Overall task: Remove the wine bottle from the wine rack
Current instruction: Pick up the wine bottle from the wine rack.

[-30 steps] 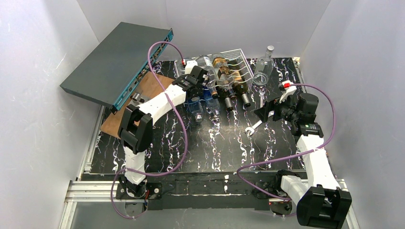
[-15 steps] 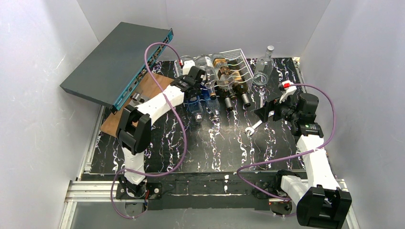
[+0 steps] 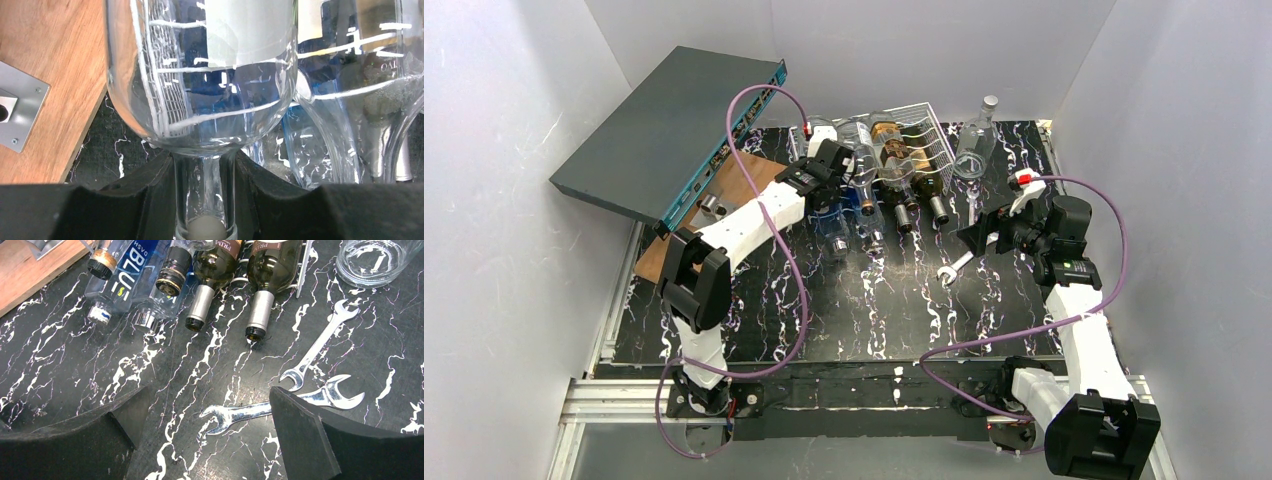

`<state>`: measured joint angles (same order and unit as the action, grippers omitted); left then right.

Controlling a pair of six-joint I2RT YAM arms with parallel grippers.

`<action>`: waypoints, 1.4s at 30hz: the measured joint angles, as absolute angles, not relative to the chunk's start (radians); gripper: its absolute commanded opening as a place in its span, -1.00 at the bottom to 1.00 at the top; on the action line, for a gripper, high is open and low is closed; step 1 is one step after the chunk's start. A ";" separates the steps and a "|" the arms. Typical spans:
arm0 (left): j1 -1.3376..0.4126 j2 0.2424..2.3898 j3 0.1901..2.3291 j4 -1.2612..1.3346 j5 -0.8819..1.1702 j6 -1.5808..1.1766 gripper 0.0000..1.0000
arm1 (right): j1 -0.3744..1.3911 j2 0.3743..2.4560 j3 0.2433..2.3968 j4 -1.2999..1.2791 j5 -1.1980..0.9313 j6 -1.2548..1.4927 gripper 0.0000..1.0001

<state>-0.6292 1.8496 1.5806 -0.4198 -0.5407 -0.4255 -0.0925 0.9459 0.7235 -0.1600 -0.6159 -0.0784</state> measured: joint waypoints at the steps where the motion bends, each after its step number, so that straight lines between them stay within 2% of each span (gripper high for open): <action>1: -0.630 1.850 1.581 -0.421 -0.544 -0.429 -1.00 | -0.093 0.946 0.723 -0.160 -0.616 -0.078 0.97; 42: -0.649 1.761 1.544 -0.501 -0.617 -0.543 -1.00 | -0.093 0.931 0.722 -0.160 -0.608 -0.082 0.97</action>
